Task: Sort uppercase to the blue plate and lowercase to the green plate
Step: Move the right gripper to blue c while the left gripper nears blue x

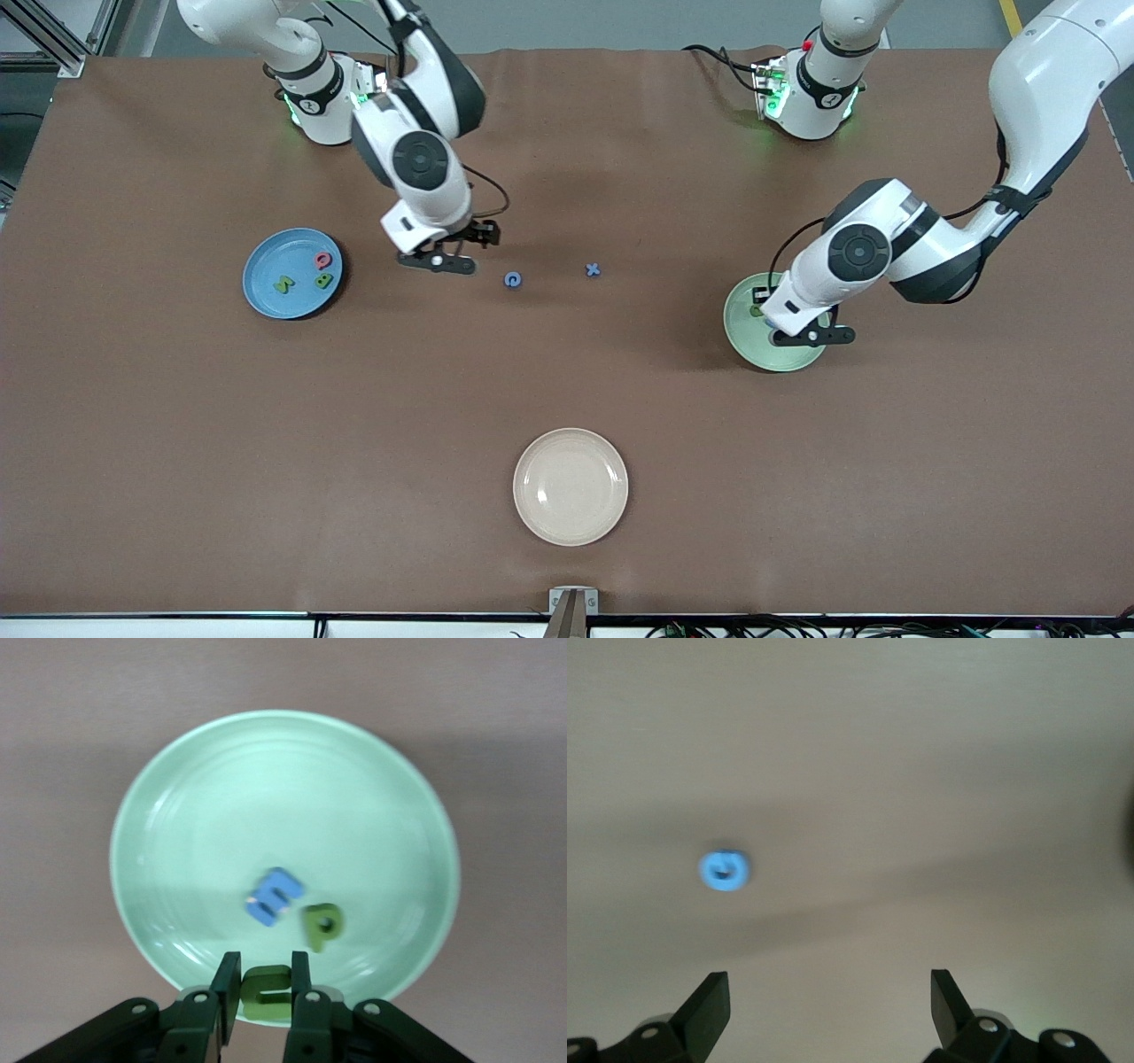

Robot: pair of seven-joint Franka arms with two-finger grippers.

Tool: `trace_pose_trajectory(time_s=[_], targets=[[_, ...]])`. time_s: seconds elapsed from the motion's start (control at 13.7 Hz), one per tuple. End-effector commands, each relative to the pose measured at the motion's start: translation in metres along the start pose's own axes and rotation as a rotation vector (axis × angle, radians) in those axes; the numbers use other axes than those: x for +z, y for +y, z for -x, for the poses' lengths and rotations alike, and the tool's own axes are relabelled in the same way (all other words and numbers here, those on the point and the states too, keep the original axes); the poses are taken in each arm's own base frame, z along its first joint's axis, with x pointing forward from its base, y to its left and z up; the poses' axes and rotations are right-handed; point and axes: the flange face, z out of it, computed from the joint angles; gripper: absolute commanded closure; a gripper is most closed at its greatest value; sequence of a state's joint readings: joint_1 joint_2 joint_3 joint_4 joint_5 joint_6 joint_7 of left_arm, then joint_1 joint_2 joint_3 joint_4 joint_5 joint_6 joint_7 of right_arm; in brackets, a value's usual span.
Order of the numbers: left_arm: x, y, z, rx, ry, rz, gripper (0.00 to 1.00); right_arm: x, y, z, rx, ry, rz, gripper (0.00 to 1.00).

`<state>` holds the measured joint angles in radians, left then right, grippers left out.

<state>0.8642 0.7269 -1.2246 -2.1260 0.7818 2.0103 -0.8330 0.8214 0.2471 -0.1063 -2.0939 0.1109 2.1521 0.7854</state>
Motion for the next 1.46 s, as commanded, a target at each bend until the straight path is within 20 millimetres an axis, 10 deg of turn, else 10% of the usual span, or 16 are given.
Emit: trace_pose_trajectory(time_s=[0.0,0.66,0.95,1.39], targets=[[0.008,-0.011,0.007,0.032,0.055,0.004,0.84,0.017,-0.027,-0.019,0.020,0.049,-0.037,0.00],[0.047,-0.028,0.011,0.070,0.097,-0.014,0.79,0.083,-0.056,-0.023,-0.032,0.159,-0.116,0.00],[0.045,-0.025,0.012,0.071,0.101,-0.016,0.14,0.102,-0.053,-0.009,-0.042,0.136,-0.084,0.00],[0.003,0.067,0.033,0.072,0.145,0.030,0.01,0.114,-0.053,-0.006,-0.039,0.125,-0.066,0.10]])
